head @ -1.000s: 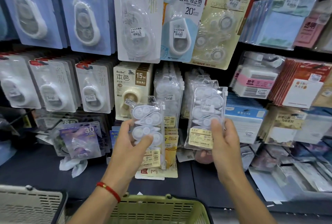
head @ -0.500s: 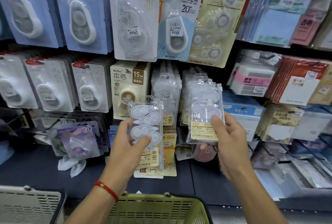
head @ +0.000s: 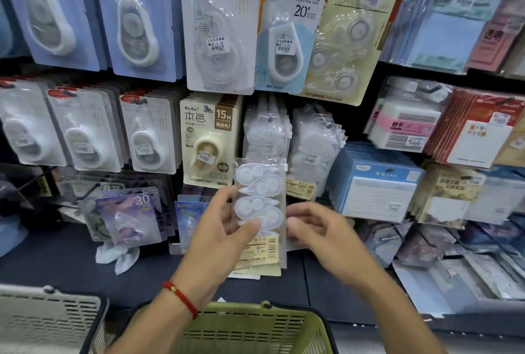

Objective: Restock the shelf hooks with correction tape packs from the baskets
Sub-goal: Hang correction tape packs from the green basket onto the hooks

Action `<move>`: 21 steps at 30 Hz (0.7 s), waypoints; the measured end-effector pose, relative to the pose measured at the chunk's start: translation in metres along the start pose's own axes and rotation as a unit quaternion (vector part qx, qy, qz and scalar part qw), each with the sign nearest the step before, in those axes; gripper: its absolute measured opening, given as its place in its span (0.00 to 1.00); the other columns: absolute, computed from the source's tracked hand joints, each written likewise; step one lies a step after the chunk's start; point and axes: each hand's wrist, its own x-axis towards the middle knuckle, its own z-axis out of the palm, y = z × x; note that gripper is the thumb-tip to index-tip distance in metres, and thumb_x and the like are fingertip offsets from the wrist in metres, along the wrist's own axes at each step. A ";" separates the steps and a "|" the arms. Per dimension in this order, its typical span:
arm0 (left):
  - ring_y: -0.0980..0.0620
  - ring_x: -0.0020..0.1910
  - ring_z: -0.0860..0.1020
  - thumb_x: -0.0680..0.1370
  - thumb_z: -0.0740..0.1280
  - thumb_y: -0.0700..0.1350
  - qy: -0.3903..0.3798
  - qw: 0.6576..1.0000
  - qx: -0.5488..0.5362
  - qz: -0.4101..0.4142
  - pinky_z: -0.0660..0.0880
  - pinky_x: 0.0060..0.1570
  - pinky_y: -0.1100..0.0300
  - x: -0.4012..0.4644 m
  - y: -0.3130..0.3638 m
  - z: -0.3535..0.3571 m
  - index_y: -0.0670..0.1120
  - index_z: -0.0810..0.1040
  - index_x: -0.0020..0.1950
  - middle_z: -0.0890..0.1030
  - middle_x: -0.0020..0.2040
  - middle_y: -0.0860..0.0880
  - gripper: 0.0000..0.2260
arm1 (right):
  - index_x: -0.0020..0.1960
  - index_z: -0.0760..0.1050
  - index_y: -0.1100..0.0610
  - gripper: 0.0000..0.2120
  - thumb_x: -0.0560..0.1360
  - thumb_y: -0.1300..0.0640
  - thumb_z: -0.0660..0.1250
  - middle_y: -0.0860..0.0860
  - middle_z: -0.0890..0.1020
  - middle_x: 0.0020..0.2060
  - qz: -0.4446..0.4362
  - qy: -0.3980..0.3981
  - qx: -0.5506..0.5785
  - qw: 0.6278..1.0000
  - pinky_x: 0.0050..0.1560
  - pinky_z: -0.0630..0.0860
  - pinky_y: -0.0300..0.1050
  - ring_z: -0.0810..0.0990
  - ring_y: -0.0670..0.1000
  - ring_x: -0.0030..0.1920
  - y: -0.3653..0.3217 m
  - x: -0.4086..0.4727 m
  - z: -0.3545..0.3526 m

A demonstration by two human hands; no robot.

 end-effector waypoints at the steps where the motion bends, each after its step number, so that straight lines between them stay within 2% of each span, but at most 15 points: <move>1: 0.49 0.57 0.86 0.79 0.71 0.31 0.002 1.000 -0.002 0.003 0.83 0.55 0.58 -0.001 -0.001 0.001 0.51 0.76 0.67 0.87 0.58 0.49 0.21 | 0.56 0.83 0.44 0.09 0.77 0.44 0.73 0.47 0.87 0.51 -0.020 -0.021 -0.010 1.000 0.54 0.83 0.45 0.86 0.51 0.53 -0.002 -0.001 0.005; 3: 0.48 0.54 0.87 0.78 0.73 0.33 0.009 1.000 0.005 0.008 0.83 0.52 0.58 -0.001 -0.002 0.003 0.53 0.77 0.65 0.88 0.55 0.49 0.21 | 0.54 0.84 0.44 0.05 0.78 0.47 0.74 0.48 0.88 0.50 -0.045 -0.009 -0.007 0.999 0.53 0.83 0.46 0.87 0.52 0.52 -0.003 0.000 0.007; 5: 0.48 0.53 0.86 0.78 0.74 0.34 -0.001 1.000 0.020 0.016 0.83 0.51 0.58 -0.001 -0.001 0.003 0.55 0.78 0.65 0.88 0.53 0.49 0.21 | 0.52 0.84 0.43 0.04 0.80 0.51 0.73 0.48 0.88 0.50 -0.052 0.023 0.027 0.998 0.48 0.82 0.43 0.87 0.52 0.51 -0.003 0.000 0.002; 7: 0.48 0.53 0.86 0.79 0.73 0.34 -0.017 0.999 0.029 0.024 0.84 0.51 0.55 -0.001 0.001 0.003 0.55 0.79 0.65 0.88 0.54 0.51 0.20 | 0.51 0.82 0.43 0.03 0.79 0.48 0.71 0.51 0.88 0.48 -0.048 0.049 0.077 0.995 0.45 0.82 0.44 0.87 0.50 0.48 -0.003 0.000 -0.002; 9: 0.47 0.51 0.85 0.80 0.72 0.33 -0.021 0.998 0.046 0.033 0.85 0.51 0.48 -0.002 0.002 0.005 0.55 0.80 0.65 0.87 0.55 0.52 0.21 | 0.50 0.80 0.43 0.05 0.78 0.44 0.67 0.57 0.86 0.45 -0.040 0.107 0.119 0.986 0.40 0.82 0.54 0.85 0.53 0.43 -0.005 -0.001 -0.002; 10: 0.47 0.51 0.85 0.80 0.71 0.33 -0.018 0.998 0.057 0.037 0.85 0.52 0.46 -0.002 0.002 0.006 0.56 0.80 0.65 0.87 0.55 0.53 0.20 | 0.49 0.78 0.44 0.07 0.78 0.42 0.66 0.60 0.85 0.44 -0.044 0.149 0.125 0.980 0.39 0.81 0.58 0.84 0.55 0.42 -0.005 0.000 -0.004; 12: 0.49 0.51 0.85 0.80 0.71 0.33 -0.011 0.997 0.072 0.037 0.84 0.53 0.44 -0.002 0.002 0.006 0.56 0.81 0.63 0.87 0.55 0.54 0.20 | 0.49 0.77 0.47 0.11 0.79 0.40 0.65 0.62 0.84 0.44 -0.053 0.229 0.123 0.964 0.43 0.80 0.59 0.82 0.56 0.41 -0.003 0.000 -0.008; 14: 0.51 0.52 0.84 0.79 0.70 0.32 -0.004 0.996 0.080 0.035 0.84 0.54 0.47 -0.001 0.001 0.004 0.56 0.81 0.62 0.86 0.54 0.54 0.20 | 0.50 0.77 0.47 0.10 0.80 0.41 0.65 0.59 0.86 0.43 -0.050 0.281 0.134 0.949 0.47 0.79 0.60 0.83 0.55 0.42 -0.001 0.001 -0.014; 16: 0.54 0.53 0.84 0.79 0.70 0.31 0.003 0.995 0.095 0.040 0.83 0.54 0.54 0.000 0.001 0.001 0.56 0.81 0.61 0.86 0.54 0.55 0.20 | 0.50 0.79 0.48 0.09 0.82 0.43 0.66 0.56 0.87 0.42 -0.048 0.293 0.143 0.944 0.46 0.79 0.59 0.85 0.54 0.41 0.000 0.002 -0.017; 18: 0.56 0.53 0.83 0.78 0.70 0.31 0.009 0.994 0.101 0.049 0.82 0.53 0.60 0.001 0.001 -0.001 0.56 0.82 0.59 0.86 0.54 0.55 0.20 | 0.51 0.79 0.49 0.12 0.80 0.40 0.67 0.58 0.87 0.41 -0.047 0.287 0.140 0.947 0.44 0.80 0.59 0.85 0.55 0.40 -0.001 0.001 -0.016; 21: 0.56 0.52 0.83 0.78 0.70 0.30 0.019 0.994 0.097 0.056 0.80 0.50 0.64 0.004 0.000 -0.005 0.56 0.82 0.57 0.86 0.53 0.54 0.20 | 0.51 0.79 0.49 0.18 0.77 0.35 0.68 0.63 0.85 0.40 -0.057 0.282 0.140 0.948 0.42 0.79 0.64 0.82 0.58 0.38 -0.006 0.000 -0.014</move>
